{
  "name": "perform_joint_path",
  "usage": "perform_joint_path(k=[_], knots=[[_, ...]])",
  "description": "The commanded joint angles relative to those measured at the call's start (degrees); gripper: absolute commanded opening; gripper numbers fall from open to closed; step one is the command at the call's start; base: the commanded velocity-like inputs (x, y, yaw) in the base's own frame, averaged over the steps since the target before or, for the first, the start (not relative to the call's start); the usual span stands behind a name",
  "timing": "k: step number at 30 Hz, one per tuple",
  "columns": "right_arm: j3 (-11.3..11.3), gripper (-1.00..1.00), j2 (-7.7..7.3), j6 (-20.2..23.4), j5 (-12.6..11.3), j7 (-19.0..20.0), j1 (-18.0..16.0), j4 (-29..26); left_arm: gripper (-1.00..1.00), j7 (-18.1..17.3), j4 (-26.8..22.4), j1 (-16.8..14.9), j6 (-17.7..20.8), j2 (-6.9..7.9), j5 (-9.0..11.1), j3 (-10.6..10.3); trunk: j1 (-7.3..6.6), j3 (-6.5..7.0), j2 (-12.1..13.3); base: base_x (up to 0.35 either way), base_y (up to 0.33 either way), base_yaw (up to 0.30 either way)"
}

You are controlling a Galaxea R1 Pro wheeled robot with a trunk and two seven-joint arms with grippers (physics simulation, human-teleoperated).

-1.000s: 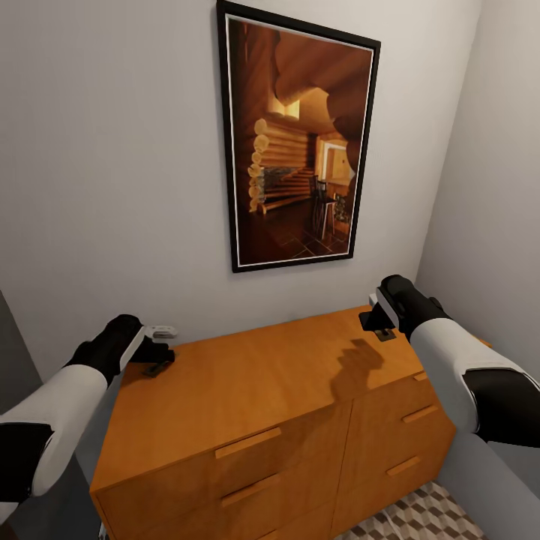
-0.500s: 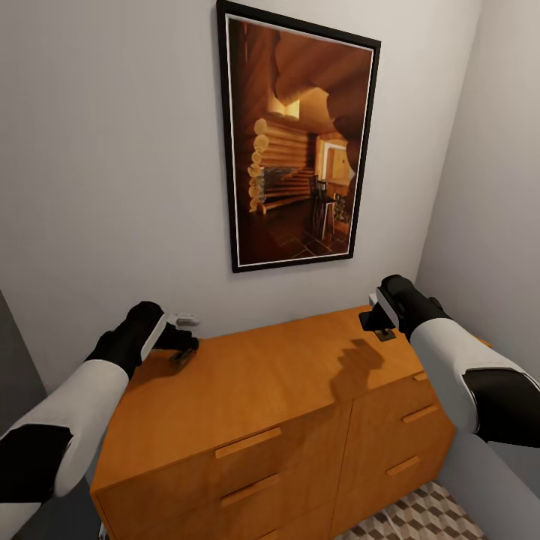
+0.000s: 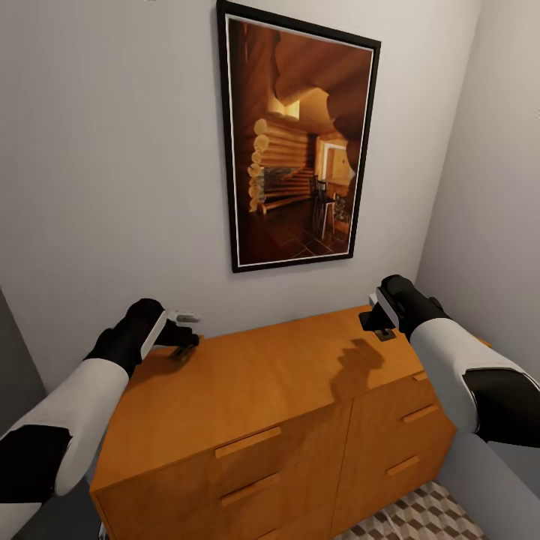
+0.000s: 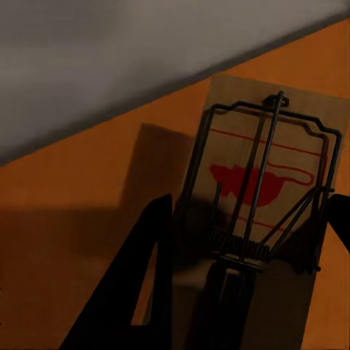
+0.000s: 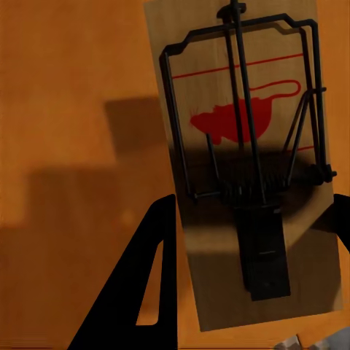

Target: Take the four mousetraps from the cabinet in the bathroom and place them on the bathroom floor. Make sure all four end up on the same floor surface, and ensure that at least two of them are either under or directly next to the same bathroom sink.

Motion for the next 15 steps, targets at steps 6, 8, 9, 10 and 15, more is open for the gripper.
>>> perform_joint_path(k=[6, 8, 9, 10, 15], knots=[[0.4, -1.0, -0.05, 0.2, 0.4, 0.6, 0.0, -0.1, -1.0, 0.0, -0.1, 0.0, 0.2, 0.07, 0.0, -0.3, -0.01, -0.07, 0.0, -0.219, 0.0, 0.0], [0.4, -1.0, -0.05, 0.2, 0.4, 0.6, 0.0, -0.1, -1.0, 0.0, -0.1, 0.0, 0.2, 0.07, 0.0, -0.3, -0.01, -0.07, 0.0, -0.288, 0.0, 0.0], [0.4, -1.0, -0.05, 0.2, 0.4, 0.6, 0.0, -0.1, -1.0, 0.0, -0.1, 0.0, 0.2, 0.07, 0.0, -0.3, -0.01, -0.07, 0.0, -0.244, 0.0, 0.0], [0.4, -1.0, -0.05, 0.2, 0.4, 0.6, 0.0, -0.1, -1.0, 0.0, -0.1, 0.0, 0.2, 0.07, -0.1, -0.3, -0.01, -0.07, 0.0, -0.164, 0.0, 0.0], [0.4, -1.0, -0.05, 0.2, 0.4, 0.6, 0.0, -0.1, -1.0, 0.0, -0.1, 0.0, 0.2, 0.07, -0.1, -0.3, -0.01, -0.07, 0.0, -0.072, 0.0, 0.0]])
